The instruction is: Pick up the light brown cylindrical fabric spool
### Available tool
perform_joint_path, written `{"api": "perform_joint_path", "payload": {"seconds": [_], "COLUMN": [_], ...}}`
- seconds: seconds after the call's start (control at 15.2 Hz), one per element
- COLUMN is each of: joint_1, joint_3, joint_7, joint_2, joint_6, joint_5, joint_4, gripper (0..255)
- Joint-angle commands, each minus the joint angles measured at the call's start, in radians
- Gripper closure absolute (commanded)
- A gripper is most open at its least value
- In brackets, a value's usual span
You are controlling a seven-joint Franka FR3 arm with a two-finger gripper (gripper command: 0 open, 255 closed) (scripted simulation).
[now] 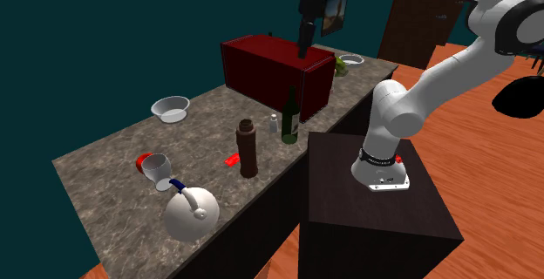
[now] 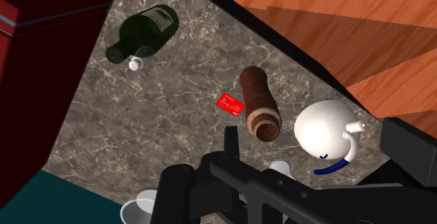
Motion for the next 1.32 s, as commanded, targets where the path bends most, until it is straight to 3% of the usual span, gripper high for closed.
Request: {"api": "perform_joint_path", "payload": {"seconds": [0.0, 0.59, 1.25], "joint_1": [0.0, -0.021, -0.045], "joint_3": [0.0, 0.08, 0.138], "joint_7": [0.0, 0.169, 0.357], "joint_2": [0.0, 0.267, 0.635], "joint_6": [0.0, 0.197, 0.365], "joint_5": [0.0, 0.009, -0.017], "joint_4": [0.0, -0.031, 0.051], "gripper": [0, 0, 0]}}
